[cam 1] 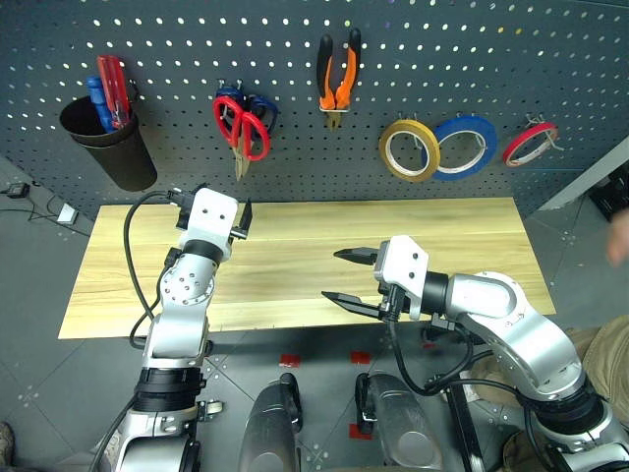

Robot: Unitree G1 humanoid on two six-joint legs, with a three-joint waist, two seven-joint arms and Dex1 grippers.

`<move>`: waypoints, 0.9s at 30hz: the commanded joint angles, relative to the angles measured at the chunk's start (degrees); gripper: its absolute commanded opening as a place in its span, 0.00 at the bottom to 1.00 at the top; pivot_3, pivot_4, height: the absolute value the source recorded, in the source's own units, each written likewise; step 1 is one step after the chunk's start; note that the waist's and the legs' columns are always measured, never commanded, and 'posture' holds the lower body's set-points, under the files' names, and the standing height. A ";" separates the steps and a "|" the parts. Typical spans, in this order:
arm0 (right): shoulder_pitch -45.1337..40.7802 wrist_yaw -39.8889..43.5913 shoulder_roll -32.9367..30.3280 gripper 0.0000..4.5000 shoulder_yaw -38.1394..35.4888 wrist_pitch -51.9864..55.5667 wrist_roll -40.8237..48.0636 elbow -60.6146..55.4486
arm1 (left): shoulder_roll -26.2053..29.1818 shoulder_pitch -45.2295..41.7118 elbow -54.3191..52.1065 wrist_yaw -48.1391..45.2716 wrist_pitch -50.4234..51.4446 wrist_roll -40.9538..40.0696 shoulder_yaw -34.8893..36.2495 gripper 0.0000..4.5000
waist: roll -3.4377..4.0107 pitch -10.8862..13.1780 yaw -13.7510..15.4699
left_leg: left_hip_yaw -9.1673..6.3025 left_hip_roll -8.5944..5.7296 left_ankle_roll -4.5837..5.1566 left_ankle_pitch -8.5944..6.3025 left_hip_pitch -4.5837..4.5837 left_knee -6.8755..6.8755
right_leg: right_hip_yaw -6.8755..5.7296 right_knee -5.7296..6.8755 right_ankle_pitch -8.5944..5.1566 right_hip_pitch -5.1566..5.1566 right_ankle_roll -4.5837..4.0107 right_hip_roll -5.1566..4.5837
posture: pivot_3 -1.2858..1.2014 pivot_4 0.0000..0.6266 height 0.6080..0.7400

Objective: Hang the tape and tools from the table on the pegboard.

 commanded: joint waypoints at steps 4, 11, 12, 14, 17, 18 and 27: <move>-0.02 0.52 -0.18 0.72 -0.04 -1.10 0.00 -1.30 | 2.24 2.77 2.26 -5.17 10.86 -6.31 4.53 0.87 | -0.01 -0.38 0.06 | -0.03 0.02 0.01 -0.01 0.03 0.18 | 0.00 0.26 0.00 0.00 0.00 0.01 | 0.41 0.42 1.00; -1.59 -0.02 0.44 0.72 1.05 2.18 0.89 -2.85 | 1.01 -0.08 8.51 -4.67 18.68 -14.68 12.19 1.00 | -0.03 -0.41 0.10 | -0.08 0.03 0.14 -0.07 0.08 0.29 | 0.03 0.47 0.03 -0.01 -0.05 0.01 | 0.41 0.48 1.00; -2.04 -0.21 0.68 0.72 1.22 2.83 1.02 -3.10 | 0.89 -0.78 9.50 -4.39 19.57 -15.48 12.91 1.00 | -0.03 -0.41 0.11 | -0.08 0.03 0.15 -0.07 0.09 0.29 | 0.04 0.50 0.03 -0.01 -0.05 0.01 | 0.41 0.50 1.00; -3.29 -0.61 1.53 0.72 1.91 4.32 1.24 -3.23 | 0.98 -3.13 12.99 -3.77 21.04 -17.11 14.49 1.00 | 0.00 -0.38 0.11 | -0.08 0.03 0.17 -0.08 0.10 0.29 | 0.05 0.53 0.03 -0.02 -0.05 0.01 | 0.41 0.53 1.00; -5.08 -0.90 2.64 0.72 2.90 6.28 1.43 -3.36 | 1.60 -6.74 18.42 -3.27 22.99 -19.38 16.62 1.00 | 0.01 -0.31 0.12 | -0.07 0.04 0.19 -0.09 0.11 0.29 | 0.06 0.55 0.03 -0.04 -0.06 0.01 | 0.41 0.57 1.00; -5.84 -1.00 3.11 0.72 3.26 7.03 1.47 -3.24 | 2.03 -8.25 21.03 -3.02 23.29 -19.98 17.35 1.00 | 0.03 -0.26 0.12 | -0.06 0.03 0.19 -0.10 0.12 0.29 | 0.08 0.55 0.03 -0.05 -0.06 0.01 | 0.41 0.59 1.00; -11.79 -1.81 5.97 0.72 3.80 16.13 4.07 -4.00 | 7.55 -20.50 45.57 -7.04 18.84 -18.31 13.75 1.00 | 0.09 1.77 0.07 | 0.04 0.04 0.21 -0.11 0.12 0.22 | 0.17 0.52 0.03 -0.17 -0.08 0.00 | 0.39 0.69 1.00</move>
